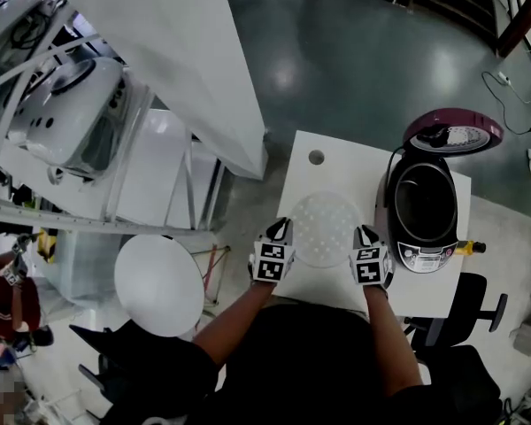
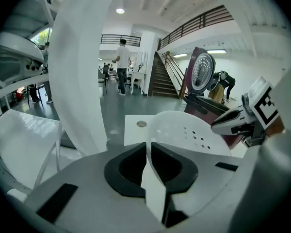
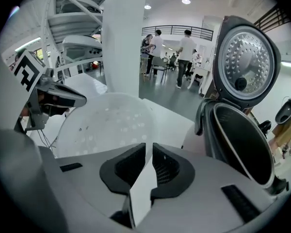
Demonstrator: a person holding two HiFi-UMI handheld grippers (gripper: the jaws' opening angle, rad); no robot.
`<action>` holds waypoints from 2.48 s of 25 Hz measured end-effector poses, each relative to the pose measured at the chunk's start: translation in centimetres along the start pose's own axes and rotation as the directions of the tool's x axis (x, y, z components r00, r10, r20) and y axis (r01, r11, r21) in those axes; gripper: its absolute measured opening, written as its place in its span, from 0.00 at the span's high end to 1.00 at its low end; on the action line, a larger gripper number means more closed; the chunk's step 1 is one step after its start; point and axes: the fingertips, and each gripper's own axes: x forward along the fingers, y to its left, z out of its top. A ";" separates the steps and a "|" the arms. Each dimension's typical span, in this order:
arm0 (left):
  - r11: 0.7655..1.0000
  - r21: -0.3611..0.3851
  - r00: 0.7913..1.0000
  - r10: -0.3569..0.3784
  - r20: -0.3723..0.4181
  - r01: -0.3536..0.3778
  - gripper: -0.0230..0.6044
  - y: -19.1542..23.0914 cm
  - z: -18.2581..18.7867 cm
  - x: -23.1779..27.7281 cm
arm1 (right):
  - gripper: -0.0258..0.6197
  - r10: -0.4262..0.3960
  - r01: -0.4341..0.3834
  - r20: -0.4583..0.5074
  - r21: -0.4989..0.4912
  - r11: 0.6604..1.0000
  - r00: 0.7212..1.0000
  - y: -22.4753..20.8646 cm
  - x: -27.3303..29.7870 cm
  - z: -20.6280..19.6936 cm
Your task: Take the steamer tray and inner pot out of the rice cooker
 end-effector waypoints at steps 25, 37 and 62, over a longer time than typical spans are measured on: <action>0.993 0.119 0.985 0.009 -0.174 0.012 0.89 0.7 -11.6 4.5 | 0.90 0.013 -0.019 -0.138 -0.042 0.999 0.990 3.8 6.6 -8.7; 0.998 -0.027 0.991 -0.056 -0.125 0.054 0.74 2.2 -10.4 3.8 | 0.87 0.039 -0.040 -0.079 -0.014 0.999 0.996 4.5 5.9 -7.5; 0.974 -0.025 0.936 -0.207 0.285 0.223 0.95 -11.5 5.4 -6.7 | 0.96 0.028 -0.123 0.415 0.205 0.971 0.910 -3.8 -15.1 2.9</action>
